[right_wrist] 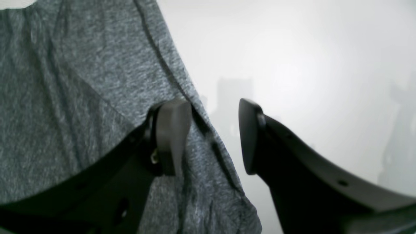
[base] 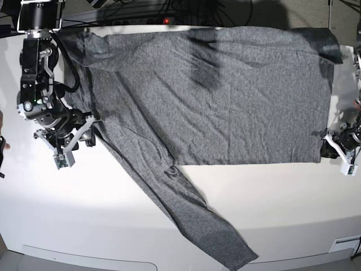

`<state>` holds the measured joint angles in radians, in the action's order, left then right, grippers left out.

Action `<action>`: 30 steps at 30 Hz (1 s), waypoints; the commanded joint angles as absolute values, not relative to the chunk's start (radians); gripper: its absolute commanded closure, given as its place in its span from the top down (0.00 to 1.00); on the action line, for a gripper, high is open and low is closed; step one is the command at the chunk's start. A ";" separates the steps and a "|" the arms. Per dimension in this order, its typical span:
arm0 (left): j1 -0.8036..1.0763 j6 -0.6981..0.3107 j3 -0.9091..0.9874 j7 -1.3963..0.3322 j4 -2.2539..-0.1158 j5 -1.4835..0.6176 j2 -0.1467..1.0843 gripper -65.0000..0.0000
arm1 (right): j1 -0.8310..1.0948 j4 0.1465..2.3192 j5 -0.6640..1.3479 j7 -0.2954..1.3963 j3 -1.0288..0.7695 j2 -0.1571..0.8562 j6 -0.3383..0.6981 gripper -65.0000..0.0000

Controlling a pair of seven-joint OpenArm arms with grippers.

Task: Fold the T-shirt properly
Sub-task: 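Move both grippers to the hem corners of the shirt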

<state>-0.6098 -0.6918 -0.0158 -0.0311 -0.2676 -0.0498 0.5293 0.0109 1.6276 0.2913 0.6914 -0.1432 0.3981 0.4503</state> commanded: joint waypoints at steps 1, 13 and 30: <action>-0.632 -0.698 -0.017 -0.041 -0.274 -0.065 0.546 0.25 | -0.009 1.643 0.300 0.678 -0.149 0.412 0.455 0.44; -0.640 -0.698 -0.017 -0.065 -0.279 -0.080 0.551 0.25 | -0.016 1.643 0.300 0.676 -0.149 0.412 0.455 0.44; -0.654 -0.698 -0.017 -0.247 -0.317 -0.258 0.567 0.35 | -0.016 1.643 0.300 0.675 -0.149 0.412 0.456 0.44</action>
